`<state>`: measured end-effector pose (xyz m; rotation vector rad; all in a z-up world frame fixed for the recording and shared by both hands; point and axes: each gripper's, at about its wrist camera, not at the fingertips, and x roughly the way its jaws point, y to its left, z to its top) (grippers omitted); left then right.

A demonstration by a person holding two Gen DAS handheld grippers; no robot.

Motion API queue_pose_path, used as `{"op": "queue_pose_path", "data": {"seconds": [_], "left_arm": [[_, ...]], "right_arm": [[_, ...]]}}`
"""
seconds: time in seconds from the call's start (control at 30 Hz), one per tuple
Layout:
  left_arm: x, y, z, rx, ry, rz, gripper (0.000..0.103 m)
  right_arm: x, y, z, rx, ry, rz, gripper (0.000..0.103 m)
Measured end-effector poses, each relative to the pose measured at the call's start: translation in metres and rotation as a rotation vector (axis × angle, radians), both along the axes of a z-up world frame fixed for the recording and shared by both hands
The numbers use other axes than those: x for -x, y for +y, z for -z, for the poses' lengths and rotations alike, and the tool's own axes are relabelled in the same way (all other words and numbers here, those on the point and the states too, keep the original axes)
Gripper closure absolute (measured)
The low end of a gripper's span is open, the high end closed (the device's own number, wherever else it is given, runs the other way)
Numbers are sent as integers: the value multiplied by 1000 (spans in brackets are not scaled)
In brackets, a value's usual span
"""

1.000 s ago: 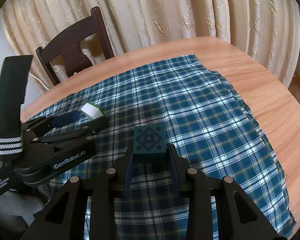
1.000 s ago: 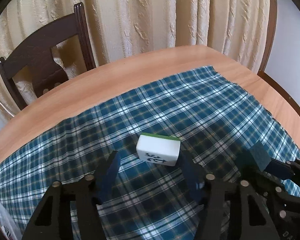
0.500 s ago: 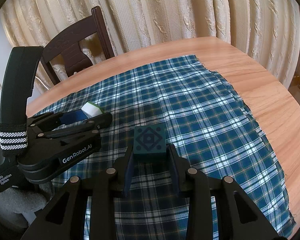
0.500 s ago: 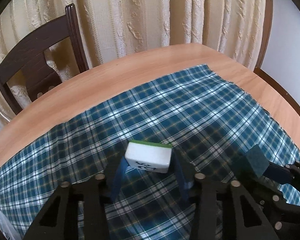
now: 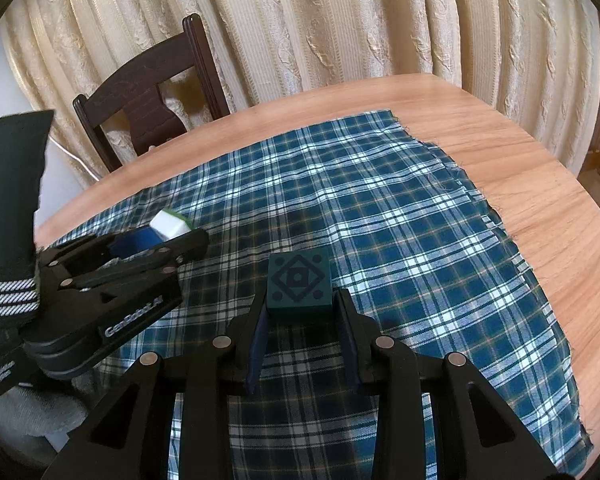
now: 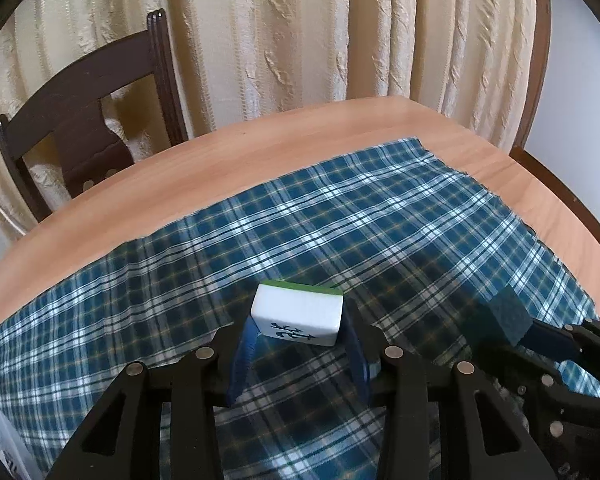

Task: Organize rigid objects
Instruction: 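Carry the white tile over the bowl and release it with the right gripper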

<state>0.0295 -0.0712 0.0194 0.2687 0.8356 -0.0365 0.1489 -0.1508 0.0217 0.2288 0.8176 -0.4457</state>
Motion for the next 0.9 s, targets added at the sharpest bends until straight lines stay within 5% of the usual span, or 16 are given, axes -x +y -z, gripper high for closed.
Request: {"op": "queue_pose_path", "data": {"seconds": [0.9], "left_arm": [[13,3,-19,-118,-134,-70,70]], "right_arm": [[70,113,-41,107,-148,-197,59]]}}
